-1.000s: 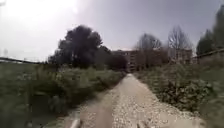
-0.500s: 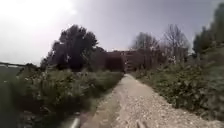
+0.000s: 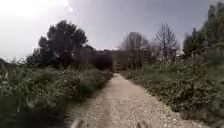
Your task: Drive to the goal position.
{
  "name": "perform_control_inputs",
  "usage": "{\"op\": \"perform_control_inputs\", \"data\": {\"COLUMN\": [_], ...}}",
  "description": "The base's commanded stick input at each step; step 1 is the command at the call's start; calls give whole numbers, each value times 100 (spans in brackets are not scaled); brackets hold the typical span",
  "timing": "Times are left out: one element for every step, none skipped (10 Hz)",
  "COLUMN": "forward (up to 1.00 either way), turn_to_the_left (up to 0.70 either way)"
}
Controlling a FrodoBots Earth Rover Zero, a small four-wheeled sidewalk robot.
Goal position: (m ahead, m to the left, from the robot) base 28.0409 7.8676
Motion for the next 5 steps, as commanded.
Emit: {"op": "perform_control_inputs", "data": {"forward": [85, 85, 85, 85, 85], "turn_to_the_left": [0, 0, 0, 0, 0]}}
